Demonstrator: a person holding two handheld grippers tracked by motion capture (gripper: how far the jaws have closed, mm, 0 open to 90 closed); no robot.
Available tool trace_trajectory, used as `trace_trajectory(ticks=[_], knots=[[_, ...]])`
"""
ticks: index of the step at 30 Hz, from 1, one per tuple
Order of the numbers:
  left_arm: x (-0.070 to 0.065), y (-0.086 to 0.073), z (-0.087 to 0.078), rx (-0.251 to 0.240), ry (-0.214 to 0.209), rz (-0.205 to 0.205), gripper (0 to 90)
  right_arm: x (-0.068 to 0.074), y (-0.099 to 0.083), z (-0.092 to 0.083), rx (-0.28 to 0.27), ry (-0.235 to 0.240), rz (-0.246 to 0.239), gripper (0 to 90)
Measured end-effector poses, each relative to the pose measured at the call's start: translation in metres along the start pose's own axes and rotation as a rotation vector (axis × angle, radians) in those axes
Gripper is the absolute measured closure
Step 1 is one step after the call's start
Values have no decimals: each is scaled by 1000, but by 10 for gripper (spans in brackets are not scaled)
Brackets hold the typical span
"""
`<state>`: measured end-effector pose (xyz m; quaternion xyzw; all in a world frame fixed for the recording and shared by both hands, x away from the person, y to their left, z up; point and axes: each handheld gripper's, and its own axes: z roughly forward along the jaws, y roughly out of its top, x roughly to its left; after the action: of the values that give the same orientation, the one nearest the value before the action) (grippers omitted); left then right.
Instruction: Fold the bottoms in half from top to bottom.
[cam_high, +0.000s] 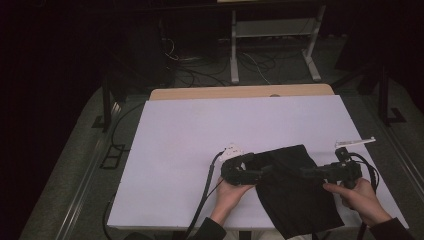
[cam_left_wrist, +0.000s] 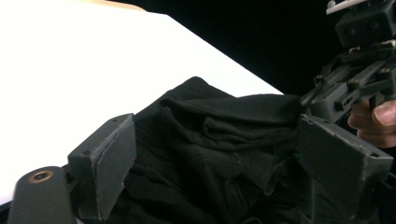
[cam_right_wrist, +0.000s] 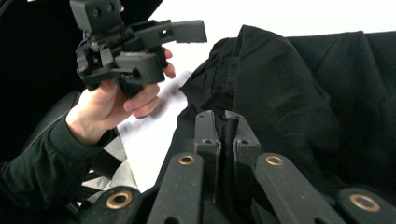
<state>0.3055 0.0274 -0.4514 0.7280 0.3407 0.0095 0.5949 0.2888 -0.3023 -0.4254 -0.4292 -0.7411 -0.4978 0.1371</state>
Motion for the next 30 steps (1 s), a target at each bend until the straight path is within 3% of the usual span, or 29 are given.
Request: trace_trajectory(ticks=[15, 24, 30], knots=[[-1, 4, -3, 4, 15, 9, 62, 8, -23, -13, 45, 42, -35, 831], [0, 4, -2, 5, 21, 5, 62, 2, -33, -17, 59, 50, -30, 828], [0, 3, -2, 22, 29, 12, 48, -5, -39, -16, 106, 47, -10, 805]])
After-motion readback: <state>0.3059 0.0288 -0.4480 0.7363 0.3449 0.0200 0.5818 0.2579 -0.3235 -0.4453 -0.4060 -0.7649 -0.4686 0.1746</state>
